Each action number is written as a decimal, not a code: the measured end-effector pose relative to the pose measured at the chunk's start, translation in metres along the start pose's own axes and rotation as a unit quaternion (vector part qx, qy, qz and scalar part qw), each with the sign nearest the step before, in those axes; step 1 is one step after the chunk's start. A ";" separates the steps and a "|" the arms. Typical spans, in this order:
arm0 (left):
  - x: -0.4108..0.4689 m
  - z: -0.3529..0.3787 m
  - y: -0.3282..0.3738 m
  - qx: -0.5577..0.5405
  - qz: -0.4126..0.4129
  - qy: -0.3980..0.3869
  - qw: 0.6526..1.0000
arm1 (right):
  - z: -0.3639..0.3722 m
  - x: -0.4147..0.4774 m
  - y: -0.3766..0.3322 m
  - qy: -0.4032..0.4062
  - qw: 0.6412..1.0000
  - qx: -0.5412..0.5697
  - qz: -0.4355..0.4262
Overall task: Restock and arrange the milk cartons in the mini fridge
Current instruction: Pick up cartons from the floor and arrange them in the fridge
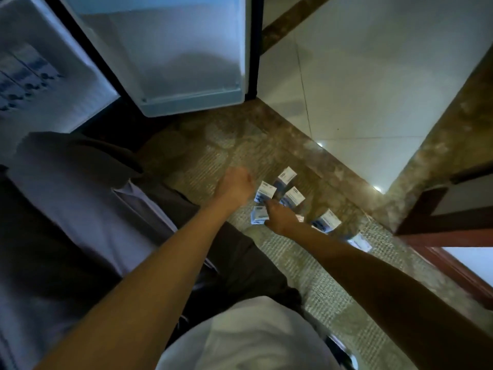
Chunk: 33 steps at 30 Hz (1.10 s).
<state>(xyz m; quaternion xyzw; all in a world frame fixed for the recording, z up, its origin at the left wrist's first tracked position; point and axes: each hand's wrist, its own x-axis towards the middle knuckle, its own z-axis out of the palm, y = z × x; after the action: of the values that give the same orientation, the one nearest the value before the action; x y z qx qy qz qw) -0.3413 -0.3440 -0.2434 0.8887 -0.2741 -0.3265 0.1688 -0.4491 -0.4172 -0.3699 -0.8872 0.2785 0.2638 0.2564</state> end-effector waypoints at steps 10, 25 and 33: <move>0.006 0.022 -0.019 0.067 -0.027 -0.090 0.993 | 0.033 0.047 0.006 -0.033 0.995 -0.083 0.040; 0.010 0.019 -0.024 0.062 -0.001 -0.132 0.989 | -0.072 -0.015 -0.015 0.102 0.978 0.128 -0.128; 0.011 0.010 -0.029 -0.014 0.023 -0.044 0.999 | -0.119 -0.039 -0.025 0.084 0.955 0.194 -0.207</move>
<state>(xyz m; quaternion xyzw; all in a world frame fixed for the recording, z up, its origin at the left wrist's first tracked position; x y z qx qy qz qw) -0.3305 -0.3283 -0.2700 0.8645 -0.2973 -0.3650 0.1762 -0.4226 -0.4566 -0.2516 -0.8774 0.1553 0.0701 0.4485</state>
